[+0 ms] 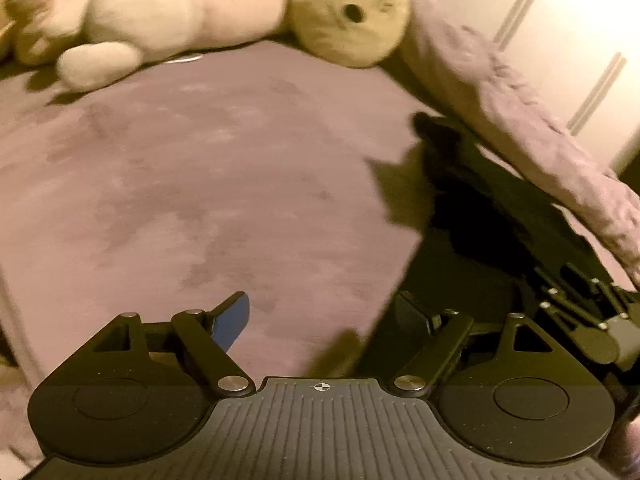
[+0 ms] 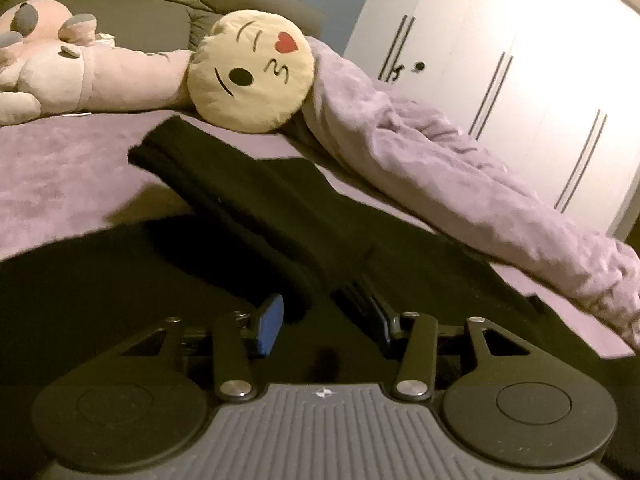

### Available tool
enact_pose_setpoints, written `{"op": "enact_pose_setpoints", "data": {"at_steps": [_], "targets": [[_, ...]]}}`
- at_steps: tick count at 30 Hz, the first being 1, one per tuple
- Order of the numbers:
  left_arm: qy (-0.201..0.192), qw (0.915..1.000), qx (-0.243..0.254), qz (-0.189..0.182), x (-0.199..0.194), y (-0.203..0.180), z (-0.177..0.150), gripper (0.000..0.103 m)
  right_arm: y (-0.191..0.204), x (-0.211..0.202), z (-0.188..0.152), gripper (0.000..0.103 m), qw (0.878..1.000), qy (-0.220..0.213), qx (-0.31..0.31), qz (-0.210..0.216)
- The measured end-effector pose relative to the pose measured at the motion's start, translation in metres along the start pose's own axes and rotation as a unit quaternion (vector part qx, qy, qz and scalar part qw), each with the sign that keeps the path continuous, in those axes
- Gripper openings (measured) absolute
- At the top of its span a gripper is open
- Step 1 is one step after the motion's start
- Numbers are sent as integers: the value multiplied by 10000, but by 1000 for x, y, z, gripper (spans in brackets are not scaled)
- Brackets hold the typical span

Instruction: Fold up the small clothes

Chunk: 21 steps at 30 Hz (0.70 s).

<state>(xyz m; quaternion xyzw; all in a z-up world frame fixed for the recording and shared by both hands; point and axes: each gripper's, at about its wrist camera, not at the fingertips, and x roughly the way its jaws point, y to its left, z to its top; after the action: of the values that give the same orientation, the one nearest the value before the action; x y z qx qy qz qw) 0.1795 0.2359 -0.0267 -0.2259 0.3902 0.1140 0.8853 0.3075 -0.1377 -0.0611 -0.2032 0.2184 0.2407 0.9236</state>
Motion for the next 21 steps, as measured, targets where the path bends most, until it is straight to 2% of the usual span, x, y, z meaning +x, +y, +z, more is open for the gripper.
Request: {"op": "enact_pose_setpoints", "data": {"at_steps": [3,7,9,10,13,14,15,18,19,21], "targets": [[26,9996,-85,250,1,8,-1,85,7,10,14,46,9997,-119,-200,116],[281,9991,-265,172,11,11,-4,85,32,24,25,44,9980,-146,-550,277],[286,9992,-209,199,12,9,-6,85,37,34,30,17,9979,-73,-520,373],[279,9992,-171,221,11,8,-6,85,33,38,32,12,9986,-27,-307,432],[260,9994,-150,167,5,7,-8,85,-4,25,37,11,9942,-247,970,396],[219,9996,-115,152,3,6,-8,85,-25,17,35,11,9862,-340,1596,286],[187,9997,-50,142,2,3,-9,85,-50,8,29,11,9701,-427,2387,138],[102,9998,140,76,1,-9,-10,85,-110,-8,-6,13,9100,-341,4128,-185],[137,9997,204,25,3,-14,-11,85,-121,-7,-16,15,9036,-159,4271,-298],[183,9993,301,-95,5,-23,-13,85,-133,-6,-32,17,9044,211,4226,-548]]}}
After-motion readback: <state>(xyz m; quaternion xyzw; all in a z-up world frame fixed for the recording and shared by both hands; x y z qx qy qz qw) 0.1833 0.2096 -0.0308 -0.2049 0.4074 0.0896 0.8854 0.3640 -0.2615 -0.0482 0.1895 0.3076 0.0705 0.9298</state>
